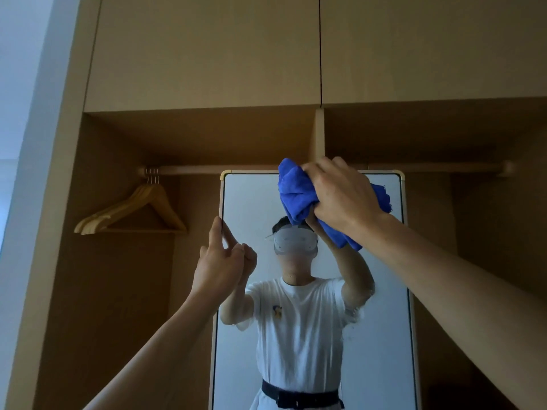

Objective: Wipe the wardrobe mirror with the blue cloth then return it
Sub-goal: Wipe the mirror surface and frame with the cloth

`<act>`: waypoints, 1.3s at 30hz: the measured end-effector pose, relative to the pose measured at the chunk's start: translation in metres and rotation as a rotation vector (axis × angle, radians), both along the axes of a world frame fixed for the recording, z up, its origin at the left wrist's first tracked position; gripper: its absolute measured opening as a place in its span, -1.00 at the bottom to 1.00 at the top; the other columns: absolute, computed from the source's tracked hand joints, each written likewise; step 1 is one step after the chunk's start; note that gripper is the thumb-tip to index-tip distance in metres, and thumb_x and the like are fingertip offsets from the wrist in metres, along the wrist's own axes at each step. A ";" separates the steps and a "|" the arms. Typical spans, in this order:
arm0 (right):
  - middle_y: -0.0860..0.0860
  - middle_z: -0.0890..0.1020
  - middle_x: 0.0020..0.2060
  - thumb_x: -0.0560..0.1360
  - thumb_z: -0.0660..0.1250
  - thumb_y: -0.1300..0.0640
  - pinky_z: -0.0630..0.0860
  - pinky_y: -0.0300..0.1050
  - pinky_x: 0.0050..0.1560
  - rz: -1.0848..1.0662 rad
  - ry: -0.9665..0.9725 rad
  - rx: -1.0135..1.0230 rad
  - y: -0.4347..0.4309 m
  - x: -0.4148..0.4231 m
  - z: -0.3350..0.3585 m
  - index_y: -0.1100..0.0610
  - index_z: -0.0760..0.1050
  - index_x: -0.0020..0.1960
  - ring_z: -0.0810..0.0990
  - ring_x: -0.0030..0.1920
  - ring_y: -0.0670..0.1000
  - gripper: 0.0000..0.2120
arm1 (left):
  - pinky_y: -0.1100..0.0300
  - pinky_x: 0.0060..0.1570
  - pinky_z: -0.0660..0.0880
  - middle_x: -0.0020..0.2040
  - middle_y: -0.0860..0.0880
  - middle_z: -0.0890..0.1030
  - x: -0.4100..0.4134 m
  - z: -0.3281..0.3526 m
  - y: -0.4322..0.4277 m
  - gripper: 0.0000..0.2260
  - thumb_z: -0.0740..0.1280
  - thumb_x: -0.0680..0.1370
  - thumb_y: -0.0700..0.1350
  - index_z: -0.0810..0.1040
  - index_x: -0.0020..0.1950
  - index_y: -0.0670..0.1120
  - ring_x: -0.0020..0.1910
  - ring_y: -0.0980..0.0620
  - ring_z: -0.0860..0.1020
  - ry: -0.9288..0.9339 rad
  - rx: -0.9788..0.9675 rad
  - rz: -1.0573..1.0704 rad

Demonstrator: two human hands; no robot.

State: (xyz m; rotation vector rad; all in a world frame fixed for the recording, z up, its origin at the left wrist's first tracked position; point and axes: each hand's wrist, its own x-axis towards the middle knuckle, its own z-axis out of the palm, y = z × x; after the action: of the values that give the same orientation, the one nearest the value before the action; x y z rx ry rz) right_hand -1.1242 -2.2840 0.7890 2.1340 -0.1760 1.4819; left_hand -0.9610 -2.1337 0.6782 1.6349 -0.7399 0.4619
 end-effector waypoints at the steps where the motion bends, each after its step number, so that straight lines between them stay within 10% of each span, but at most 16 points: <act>1: 0.02 0.54 0.09 0.42 0.35 0.26 0.44 -0.03 -0.10 0.005 0.000 0.000 -0.002 0.002 -0.001 0.07 0.44 0.27 0.48 0.06 0.10 -0.57 | -0.06 0.15 0.55 0.44 -0.23 0.42 0.002 0.000 -0.001 -0.36 0.21 0.69 -0.01 -0.09 0.65 0.22 0.17 -0.13 0.55 0.002 0.004 0.000; 39: -0.02 0.54 0.05 0.40 0.39 0.10 0.48 -0.02 -0.02 -0.017 0.144 -0.025 -0.021 0.022 -0.049 0.03 0.45 0.23 0.49 0.03 0.06 -0.59 | -0.18 0.29 0.48 0.51 -0.17 0.29 0.021 -0.018 -0.032 -0.29 0.30 0.63 0.07 -0.06 0.66 0.16 0.39 -0.20 0.43 -0.056 -0.044 0.065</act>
State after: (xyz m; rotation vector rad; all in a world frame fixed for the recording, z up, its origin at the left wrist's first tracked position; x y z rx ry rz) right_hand -1.1024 -2.3050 0.7401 2.2034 -0.1220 1.3086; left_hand -0.9399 -2.1655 0.6601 1.6139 -0.7148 0.5686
